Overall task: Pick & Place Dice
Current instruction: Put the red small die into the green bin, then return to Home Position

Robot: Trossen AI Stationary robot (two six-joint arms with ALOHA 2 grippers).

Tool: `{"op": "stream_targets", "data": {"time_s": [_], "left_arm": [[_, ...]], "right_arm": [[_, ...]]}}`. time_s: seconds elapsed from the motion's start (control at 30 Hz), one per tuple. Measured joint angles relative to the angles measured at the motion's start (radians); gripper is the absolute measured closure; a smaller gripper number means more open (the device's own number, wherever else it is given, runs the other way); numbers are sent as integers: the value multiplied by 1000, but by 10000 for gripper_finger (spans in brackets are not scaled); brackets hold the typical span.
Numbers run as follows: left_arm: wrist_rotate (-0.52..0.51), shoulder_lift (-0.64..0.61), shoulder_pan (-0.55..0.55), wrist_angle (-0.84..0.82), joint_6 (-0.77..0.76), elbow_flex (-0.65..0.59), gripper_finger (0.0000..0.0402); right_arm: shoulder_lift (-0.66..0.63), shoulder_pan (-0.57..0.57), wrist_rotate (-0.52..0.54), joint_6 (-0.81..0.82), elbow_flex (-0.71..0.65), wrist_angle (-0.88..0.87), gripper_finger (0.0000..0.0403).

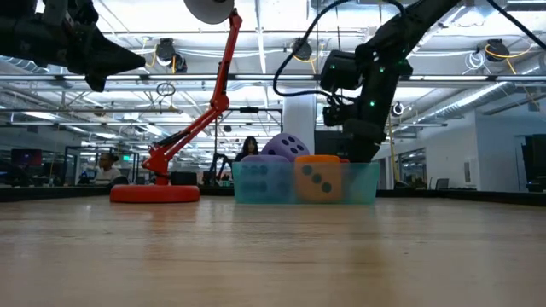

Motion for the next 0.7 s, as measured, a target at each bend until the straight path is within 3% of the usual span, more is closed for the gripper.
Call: {"op": "stream_targets", "data": {"time_s": [0.13,0.47,0.57,0.7], "left_arm": [[1,0,0,-2,-2,0,380],[62,0,0,33,-27,-1,380],[65,0,0,27,-28,-1,380],[69,0,0,23,-28,-1,380]], "right_arm": [[11,5,3,-53,0,20,314],[-61,24,54,-120,2,84,127],[-62,25,75,-95,2,73,107],[-61,25,108,-66,0,34,113]]}}
